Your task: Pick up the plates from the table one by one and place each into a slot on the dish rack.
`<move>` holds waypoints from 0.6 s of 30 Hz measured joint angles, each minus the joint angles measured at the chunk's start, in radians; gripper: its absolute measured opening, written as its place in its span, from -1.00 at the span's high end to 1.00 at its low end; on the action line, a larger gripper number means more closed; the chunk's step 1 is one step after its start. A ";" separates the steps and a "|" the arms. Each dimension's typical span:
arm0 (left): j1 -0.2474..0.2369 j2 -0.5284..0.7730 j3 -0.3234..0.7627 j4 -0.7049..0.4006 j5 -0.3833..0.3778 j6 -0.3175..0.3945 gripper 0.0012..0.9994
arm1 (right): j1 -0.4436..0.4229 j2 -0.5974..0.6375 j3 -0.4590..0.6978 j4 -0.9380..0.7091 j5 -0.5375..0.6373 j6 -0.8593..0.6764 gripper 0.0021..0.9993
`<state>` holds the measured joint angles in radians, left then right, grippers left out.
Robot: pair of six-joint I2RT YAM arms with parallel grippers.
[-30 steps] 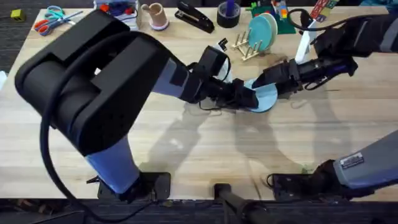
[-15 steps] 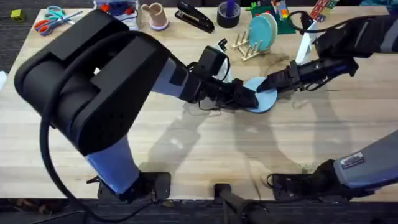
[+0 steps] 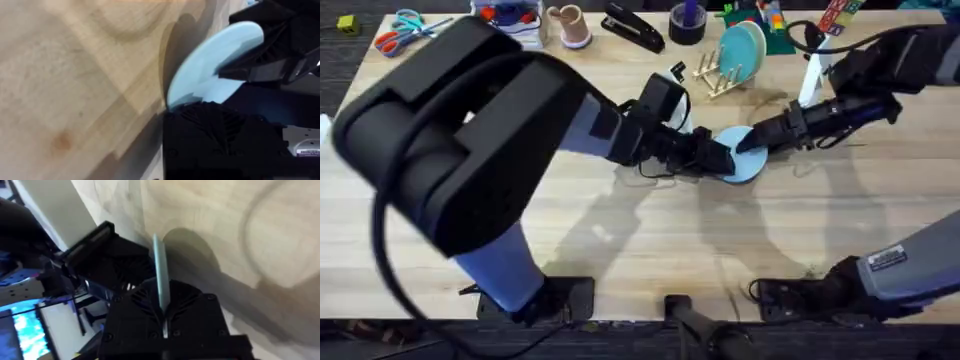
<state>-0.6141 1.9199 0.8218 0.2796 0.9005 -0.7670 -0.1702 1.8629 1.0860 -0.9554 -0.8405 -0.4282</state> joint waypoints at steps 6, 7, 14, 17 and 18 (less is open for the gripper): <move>-0.011 -0.103 -0.004 -0.080 -0.075 0.021 0.92 | -0.012 -0.018 0.083 -0.147 0.048 -0.020 0.94; -0.009 -0.127 -0.004 -0.099 -0.089 0.030 0.92 | -0.010 -0.031 0.101 -0.166 0.056 -0.024 0.94; 0.031 -0.287 -0.005 -0.314 -0.223 0.109 0.92 | -0.010 -0.142 0.247 -0.267 0.077 -0.030 0.94; 0.068 -0.423 -0.014 -0.477 -0.345 0.178 0.92 | -0.010 -0.221 0.328 -0.325 0.094 -0.030 0.94; 0.083 -0.526 -0.014 -0.571 -0.403 0.224 0.92 | -0.010 -0.259 0.366 -0.358 0.118 -0.030 0.94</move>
<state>-0.5313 1.3939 0.8074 -0.2916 0.4972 -0.5433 -0.1799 1.6042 1.4522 -1.3130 -0.7222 -0.4583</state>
